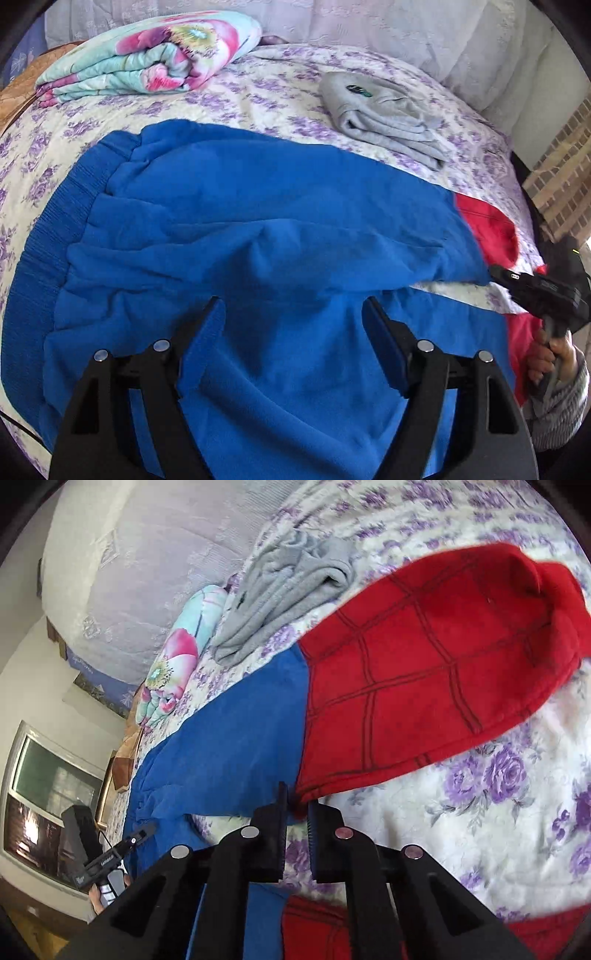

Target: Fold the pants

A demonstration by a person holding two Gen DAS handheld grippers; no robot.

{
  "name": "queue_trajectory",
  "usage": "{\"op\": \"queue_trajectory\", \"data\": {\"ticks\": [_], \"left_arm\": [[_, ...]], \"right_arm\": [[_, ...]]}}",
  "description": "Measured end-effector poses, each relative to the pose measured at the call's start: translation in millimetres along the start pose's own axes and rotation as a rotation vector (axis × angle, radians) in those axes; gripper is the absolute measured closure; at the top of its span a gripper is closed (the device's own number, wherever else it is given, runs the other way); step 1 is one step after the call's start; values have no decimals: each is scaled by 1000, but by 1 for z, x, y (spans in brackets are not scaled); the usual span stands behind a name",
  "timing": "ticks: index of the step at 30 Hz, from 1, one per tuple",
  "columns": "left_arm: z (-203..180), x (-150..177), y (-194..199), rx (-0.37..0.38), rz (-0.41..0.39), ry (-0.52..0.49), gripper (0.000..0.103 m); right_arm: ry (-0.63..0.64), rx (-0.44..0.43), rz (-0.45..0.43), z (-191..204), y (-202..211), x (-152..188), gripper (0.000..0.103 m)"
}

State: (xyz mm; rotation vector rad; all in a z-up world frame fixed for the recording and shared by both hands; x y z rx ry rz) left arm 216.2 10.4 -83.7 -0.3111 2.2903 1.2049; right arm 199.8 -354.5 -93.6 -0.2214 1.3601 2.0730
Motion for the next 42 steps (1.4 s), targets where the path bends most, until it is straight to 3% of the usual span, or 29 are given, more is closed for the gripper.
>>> {"op": "queue_trajectory", "data": {"ticks": [5,7,10,12,14,17,21,23,24,25,27,31,35,42], "left_arm": [[16,-27,-2,-33,-36,45,29],[22,-34,-6,-35,-27,59,29],[31,-33,-24,-75,29,76,29],[20,-28,-27,-133,48,-1,29],[11,-24,-20,-146,51,-41,29],[13,-25,10,-53,-8,-31,29],[36,-44,49,-79,-125,20,19],[55,-56,58,-114,-158,74,19],[63,-62,59,-119,-164,99,19],[74,-69,59,-120,-168,126,19],[91,-79,58,-140,-167,166,19],[117,-95,42,-150,-134,214,19],[127,-105,21,-120,-81,217,19],[129,-111,0,-112,-32,178,24]], "right_arm": [[-37,-22,-87,-10,35,-12,99],[-21,23,-50,-14,26,-12,99],[-10,93,97,-28,-8,-1,99],[-7,92,89,-31,-3,3,101],[-7,98,82,-29,11,2,95],[81,122,15,-13,40,2,95],[220,91,-76,21,59,-19,95],[291,74,-97,34,50,-34,93],[323,65,-97,42,43,-43,85],[349,62,-97,49,34,-51,64],[423,81,-107,67,16,-67,49],[558,157,-105,96,-20,-92,49],[662,224,-49,103,-57,-107,49],[780,256,36,100,-104,-116,49]]}}
Point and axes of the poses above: each gripper's, at about its wrist camera, not at the fingertips, and y roughly against the way its jaws point, z to its left, x to its underside, the point moved 1 cm from there along -y, roughly the way its jaws point, and after that the axes turned 15 degrees about x, right-handed, at the moved point
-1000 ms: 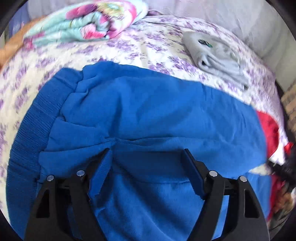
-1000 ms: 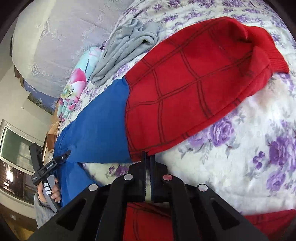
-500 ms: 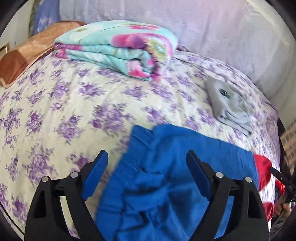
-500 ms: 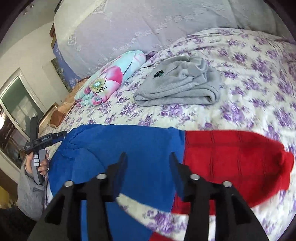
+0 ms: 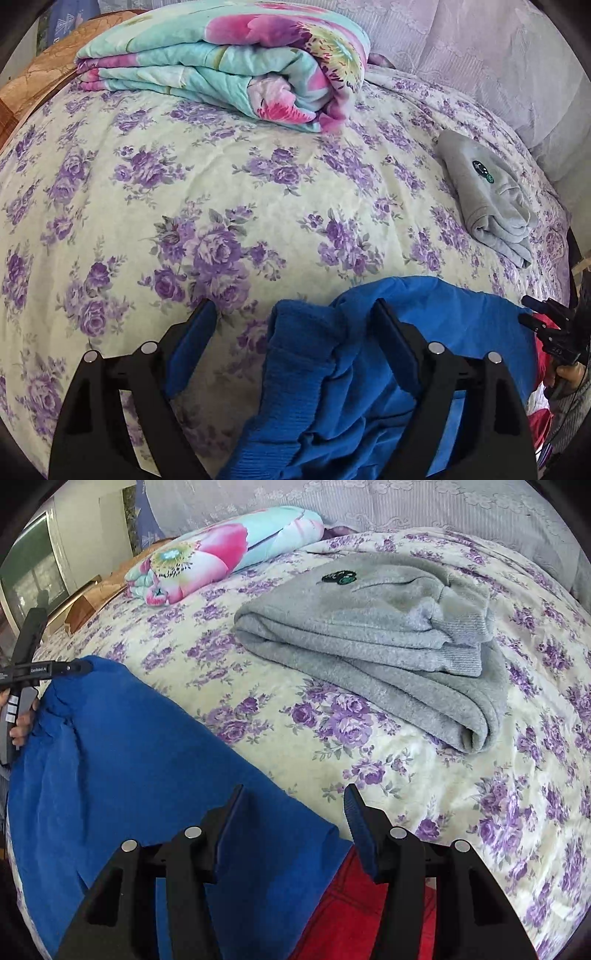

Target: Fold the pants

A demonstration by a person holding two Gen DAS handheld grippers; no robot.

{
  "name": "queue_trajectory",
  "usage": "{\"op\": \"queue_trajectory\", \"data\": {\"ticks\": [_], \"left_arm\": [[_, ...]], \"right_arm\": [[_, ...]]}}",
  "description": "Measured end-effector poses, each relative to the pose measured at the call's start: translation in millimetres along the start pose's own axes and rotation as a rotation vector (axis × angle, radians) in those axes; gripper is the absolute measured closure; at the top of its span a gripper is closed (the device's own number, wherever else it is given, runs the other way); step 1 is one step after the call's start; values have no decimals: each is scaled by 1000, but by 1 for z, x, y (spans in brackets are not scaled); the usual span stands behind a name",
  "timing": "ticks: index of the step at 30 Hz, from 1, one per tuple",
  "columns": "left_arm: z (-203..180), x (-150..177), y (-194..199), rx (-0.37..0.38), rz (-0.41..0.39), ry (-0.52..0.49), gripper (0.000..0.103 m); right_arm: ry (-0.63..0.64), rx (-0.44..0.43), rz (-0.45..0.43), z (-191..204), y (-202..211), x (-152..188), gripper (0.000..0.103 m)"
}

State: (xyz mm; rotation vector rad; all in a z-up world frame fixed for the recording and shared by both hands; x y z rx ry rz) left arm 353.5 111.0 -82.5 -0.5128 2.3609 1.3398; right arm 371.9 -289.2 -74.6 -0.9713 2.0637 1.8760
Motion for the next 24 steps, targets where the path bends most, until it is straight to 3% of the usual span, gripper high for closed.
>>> {"op": "queue_trajectory", "data": {"ticks": [2,3,4,6,9,17,24], "left_arm": [[1,-1,0,6,-3,-6,33],[1,-2,0,16,-5,-7,43],[2,-2,1,28,-9,-6,56],[1,-3,6,72,-18,0,65],[-5,-2,16,93,-49,-9,67],[-27,3,59,153,-124,-35,67],[-30,51,106,188,-155,-57,67]], "right_arm": [[11,-2,-2,2,-4,4,49],[13,-4,-9,3,-4,6,56],[9,-11,-15,4,-2,8,71],[-13,-22,-16,4,2,11,88],[-19,-4,-32,7,17,14,93],[-18,38,-168,16,98,30,96],[12,62,-262,53,168,87,96]]}}
Point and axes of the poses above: each gripper's, at about its wrist camera, not at the fingertips, and y roughly against the way its jaws point, z to its left, x to its underside, the point moved 1 cm from there along -y, roughly the way its jaws point, and after that the axes turned 15 degrees about x, right-handed, at the moved point
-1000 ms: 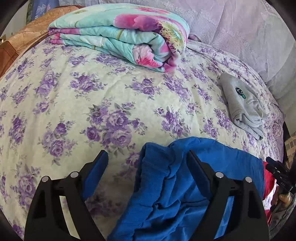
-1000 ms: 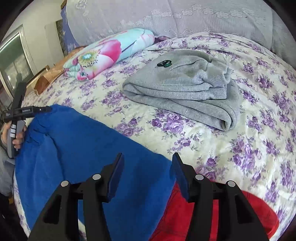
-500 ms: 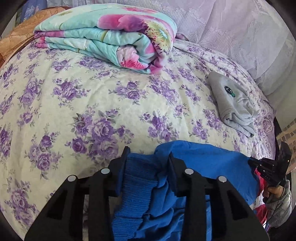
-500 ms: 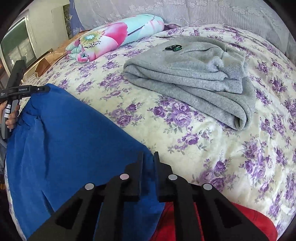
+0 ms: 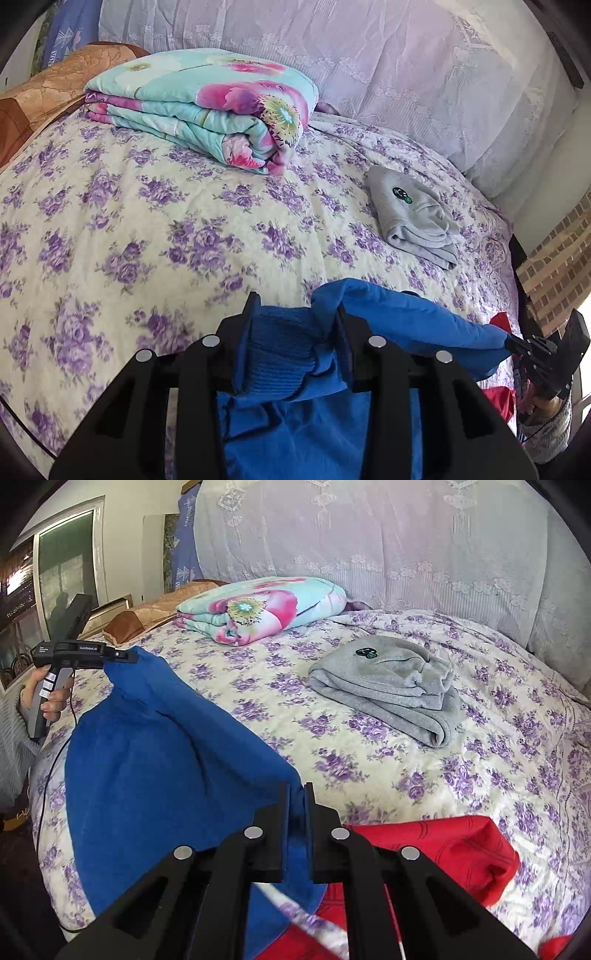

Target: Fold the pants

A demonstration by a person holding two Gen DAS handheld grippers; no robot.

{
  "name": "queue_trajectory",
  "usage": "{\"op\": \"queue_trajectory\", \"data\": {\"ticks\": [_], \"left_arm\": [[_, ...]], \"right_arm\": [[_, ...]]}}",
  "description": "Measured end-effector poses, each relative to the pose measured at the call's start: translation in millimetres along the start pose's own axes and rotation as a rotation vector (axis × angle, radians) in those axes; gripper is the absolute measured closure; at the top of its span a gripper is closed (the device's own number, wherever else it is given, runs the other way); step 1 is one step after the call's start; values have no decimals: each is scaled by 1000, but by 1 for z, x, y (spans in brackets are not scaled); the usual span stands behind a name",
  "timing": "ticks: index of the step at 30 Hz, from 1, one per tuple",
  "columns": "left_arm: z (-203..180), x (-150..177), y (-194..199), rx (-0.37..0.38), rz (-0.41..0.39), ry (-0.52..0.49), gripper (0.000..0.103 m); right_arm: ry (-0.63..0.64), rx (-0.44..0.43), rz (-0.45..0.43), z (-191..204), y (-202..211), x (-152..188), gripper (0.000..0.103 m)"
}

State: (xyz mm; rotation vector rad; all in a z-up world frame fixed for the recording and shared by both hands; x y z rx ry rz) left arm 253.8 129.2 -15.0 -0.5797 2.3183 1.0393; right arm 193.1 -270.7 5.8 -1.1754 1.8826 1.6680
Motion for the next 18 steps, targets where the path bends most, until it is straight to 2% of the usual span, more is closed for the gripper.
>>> {"op": "queue_trajectory", "data": {"ticks": [4,11,12,13,15,18], "left_arm": [[-4,38,31,3,-1,2,67],[-2,91,64,1,10,27,66],[-1,97,66,-1,11,33,63],[0,101,68,-7,11,40,54],[2,110,72,-15,1,51,44],[0,115,79,-6,-4,56,41]], "right_arm": [[5,8,-36,22,38,30,97],[-1,2,-28,59,75,84,101],[-6,-1,-23,63,77,90,101],[-10,0,-18,66,78,96,101],[-23,-2,-2,70,76,105,101],[-67,-26,19,69,70,114,101]]}}
Point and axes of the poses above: each gripper's, at about its wrist camera, not at the fingertips, and y roughly against the way its jaws point, z to its left, x to its underside, the point moved 1 cm from there along -y, roughly the way its jaws point, and after that the axes turned 15 degrees about x, right-handed, at the moved point
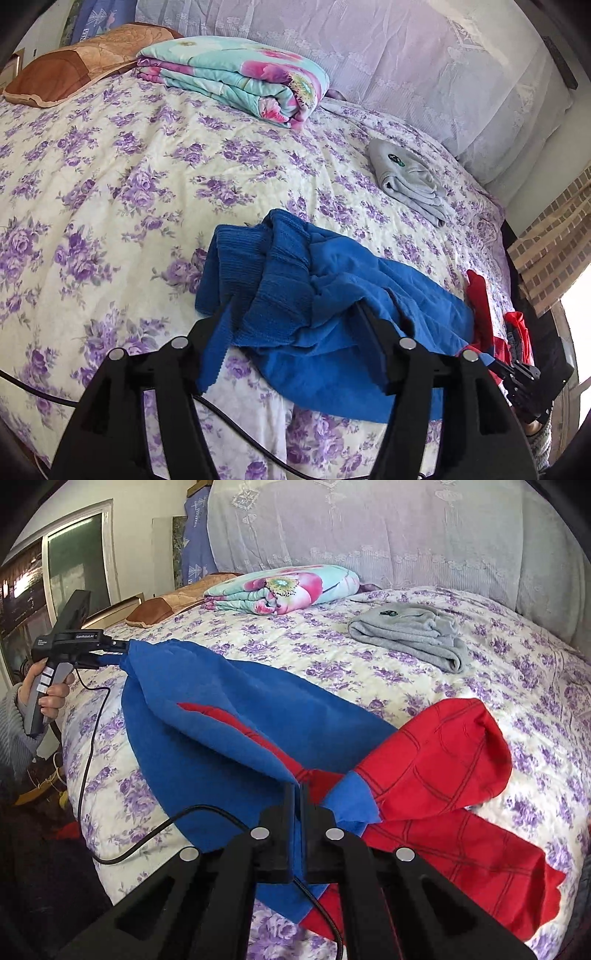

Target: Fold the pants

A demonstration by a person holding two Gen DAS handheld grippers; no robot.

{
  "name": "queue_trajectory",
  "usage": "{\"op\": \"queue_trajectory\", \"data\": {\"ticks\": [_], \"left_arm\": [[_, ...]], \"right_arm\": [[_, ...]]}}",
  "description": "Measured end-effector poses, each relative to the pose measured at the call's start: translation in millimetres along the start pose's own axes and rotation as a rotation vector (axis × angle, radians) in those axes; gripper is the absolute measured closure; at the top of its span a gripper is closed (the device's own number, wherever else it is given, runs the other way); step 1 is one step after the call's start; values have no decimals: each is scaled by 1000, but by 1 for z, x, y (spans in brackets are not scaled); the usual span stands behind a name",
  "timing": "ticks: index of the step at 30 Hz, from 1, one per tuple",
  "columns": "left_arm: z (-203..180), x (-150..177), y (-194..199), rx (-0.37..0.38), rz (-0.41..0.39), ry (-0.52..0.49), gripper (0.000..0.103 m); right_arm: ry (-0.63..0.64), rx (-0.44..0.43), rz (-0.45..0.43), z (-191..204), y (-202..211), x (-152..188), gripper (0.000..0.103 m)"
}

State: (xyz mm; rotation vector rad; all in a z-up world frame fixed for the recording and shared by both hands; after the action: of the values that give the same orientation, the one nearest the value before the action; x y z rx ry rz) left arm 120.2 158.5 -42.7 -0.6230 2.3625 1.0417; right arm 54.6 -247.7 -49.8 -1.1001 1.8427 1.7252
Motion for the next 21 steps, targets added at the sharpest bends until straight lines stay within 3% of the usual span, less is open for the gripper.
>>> {"op": "queue_trajectory", "data": {"ticks": [2,4,6,10,14,18,19,20,21], "left_arm": [[-1,1,6,12,-7,16,36],[0,5,12,22,-10,28,22],[2,10,17,12,-9,47,18],[8,16,24,80,-1,149,17],[-5,7,9,120,37,187,17],[-5,-2,-24,63,88,218,17],[-1,-3,-30,63,96,241,18],[3,-4,-33,59,92,265,27],[8,-5,-34,59,86,288,47]], "right_arm": [[-8,-6,6,1,-2,3,101],[-5,-8,9,3,-3,5,101],[-7,-14,16,3,-3,7,101],[-7,-22,34,4,-6,12,101],[34,-1,6,9,-3,10,100],[65,7,1,12,-4,8,97],[78,13,-2,14,-4,8,97],[89,19,-4,16,-3,7,97],[99,25,-10,18,-2,7,97]]}}
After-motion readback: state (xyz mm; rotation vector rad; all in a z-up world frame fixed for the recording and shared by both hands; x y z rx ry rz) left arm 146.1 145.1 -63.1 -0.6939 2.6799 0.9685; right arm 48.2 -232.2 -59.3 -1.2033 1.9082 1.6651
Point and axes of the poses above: each gripper's, at about its wrist camera, not at the fingertips, and y roughly against the way its jaws point, z to its left, x to its underside, the point moved 1 cm from there along -y, roughly the way its jaws point, and after that the axes turned 15 degrees about x, right-handed, at the moved point
